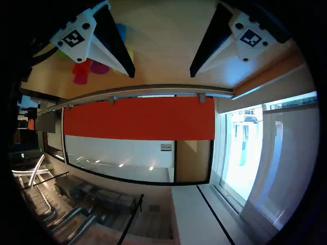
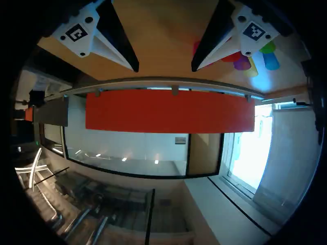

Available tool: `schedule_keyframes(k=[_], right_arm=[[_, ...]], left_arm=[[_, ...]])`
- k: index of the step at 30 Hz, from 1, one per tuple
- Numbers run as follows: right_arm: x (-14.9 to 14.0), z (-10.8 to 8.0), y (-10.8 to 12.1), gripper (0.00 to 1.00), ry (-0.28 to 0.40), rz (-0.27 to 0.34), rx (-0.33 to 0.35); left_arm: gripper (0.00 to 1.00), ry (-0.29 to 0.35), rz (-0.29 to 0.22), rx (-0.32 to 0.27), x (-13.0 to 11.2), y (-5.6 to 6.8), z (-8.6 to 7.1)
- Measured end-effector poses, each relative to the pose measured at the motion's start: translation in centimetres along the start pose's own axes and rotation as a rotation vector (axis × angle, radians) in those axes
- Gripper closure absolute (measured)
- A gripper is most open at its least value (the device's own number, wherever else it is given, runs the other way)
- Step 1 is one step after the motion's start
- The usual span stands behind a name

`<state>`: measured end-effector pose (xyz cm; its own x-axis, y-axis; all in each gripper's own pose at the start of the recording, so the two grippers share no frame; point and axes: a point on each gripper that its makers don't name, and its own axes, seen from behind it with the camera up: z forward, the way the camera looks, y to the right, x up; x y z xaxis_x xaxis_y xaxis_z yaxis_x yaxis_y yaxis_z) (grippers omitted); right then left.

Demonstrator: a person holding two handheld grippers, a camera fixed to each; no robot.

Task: Pour water

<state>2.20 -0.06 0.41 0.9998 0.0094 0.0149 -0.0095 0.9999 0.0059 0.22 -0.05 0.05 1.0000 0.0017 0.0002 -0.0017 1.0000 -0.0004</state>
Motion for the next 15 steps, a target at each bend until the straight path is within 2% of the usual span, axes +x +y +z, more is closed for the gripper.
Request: schedule_keyframes(k=[5, 15], right_arm=[[1.9, 0.5, 0.0, 0.01, -0.021, 0.007, 0.008], [8.1, 1.5, -0.4, 0.01, -0.022, -0.004, 0.044]], left_arm=[[0.00, -0.005, 0.022, -0.007, 2.3, -0.4, 0.6], [0.00, -0.010, 0.065, -0.057, 7.9, -0.2, 2.1]])
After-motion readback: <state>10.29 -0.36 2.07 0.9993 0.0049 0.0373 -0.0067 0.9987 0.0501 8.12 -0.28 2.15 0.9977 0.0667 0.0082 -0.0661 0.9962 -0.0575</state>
